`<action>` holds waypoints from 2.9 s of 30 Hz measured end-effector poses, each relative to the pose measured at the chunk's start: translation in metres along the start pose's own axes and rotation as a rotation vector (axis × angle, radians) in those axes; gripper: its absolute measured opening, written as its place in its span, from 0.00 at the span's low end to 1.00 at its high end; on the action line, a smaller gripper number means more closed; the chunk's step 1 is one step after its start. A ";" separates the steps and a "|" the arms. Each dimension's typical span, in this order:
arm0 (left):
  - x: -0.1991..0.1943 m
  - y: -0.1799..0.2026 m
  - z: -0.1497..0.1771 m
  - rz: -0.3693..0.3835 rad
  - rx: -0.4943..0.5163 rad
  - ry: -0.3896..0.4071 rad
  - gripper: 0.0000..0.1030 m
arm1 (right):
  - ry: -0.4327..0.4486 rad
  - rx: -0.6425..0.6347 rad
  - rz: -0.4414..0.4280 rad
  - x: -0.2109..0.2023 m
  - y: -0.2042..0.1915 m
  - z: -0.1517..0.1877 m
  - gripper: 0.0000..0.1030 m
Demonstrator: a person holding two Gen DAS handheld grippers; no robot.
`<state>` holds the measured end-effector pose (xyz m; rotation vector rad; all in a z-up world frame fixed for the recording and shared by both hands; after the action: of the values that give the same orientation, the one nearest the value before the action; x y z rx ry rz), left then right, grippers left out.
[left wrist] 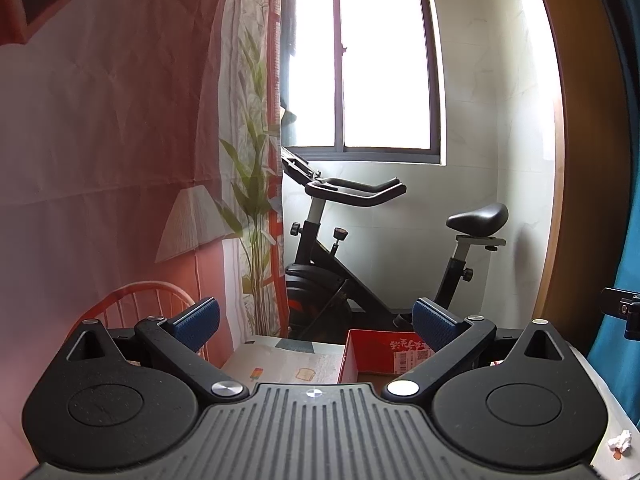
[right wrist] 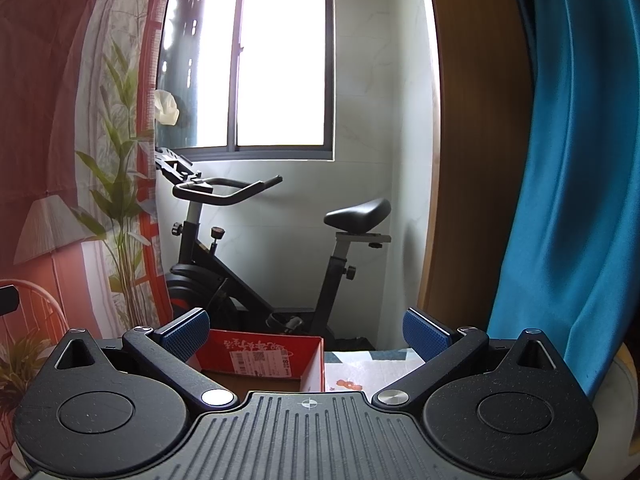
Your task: Organize soft objects
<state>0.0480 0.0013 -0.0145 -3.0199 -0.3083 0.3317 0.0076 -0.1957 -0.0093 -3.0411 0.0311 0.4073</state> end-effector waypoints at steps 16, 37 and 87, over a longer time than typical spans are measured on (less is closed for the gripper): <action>-0.001 0.000 -0.001 -0.003 -0.002 -0.002 1.00 | 0.000 -0.002 -0.002 0.000 0.000 0.002 1.00; 0.012 -0.001 0.010 0.012 -0.019 -0.045 1.00 | -0.001 -0.010 -0.034 0.004 0.003 0.014 1.00; 0.148 0.027 0.209 0.057 0.045 -0.490 0.99 | -0.237 0.179 -0.155 0.136 0.028 0.259 1.00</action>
<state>0.1476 0.0198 -0.2514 -2.8647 -0.2402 1.0697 0.0700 -0.2051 -0.2959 -2.7755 -0.1708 0.7065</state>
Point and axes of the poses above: each gripper's, at about its wrist camera, not at the fingertips, and x roughly the way its jaws point, y to its right, z to its underside, the point moved 5 cm from there along x, roughly the way its jaws point, and after that the axes turned 13 degrees about -z, right-handed, at the moved point
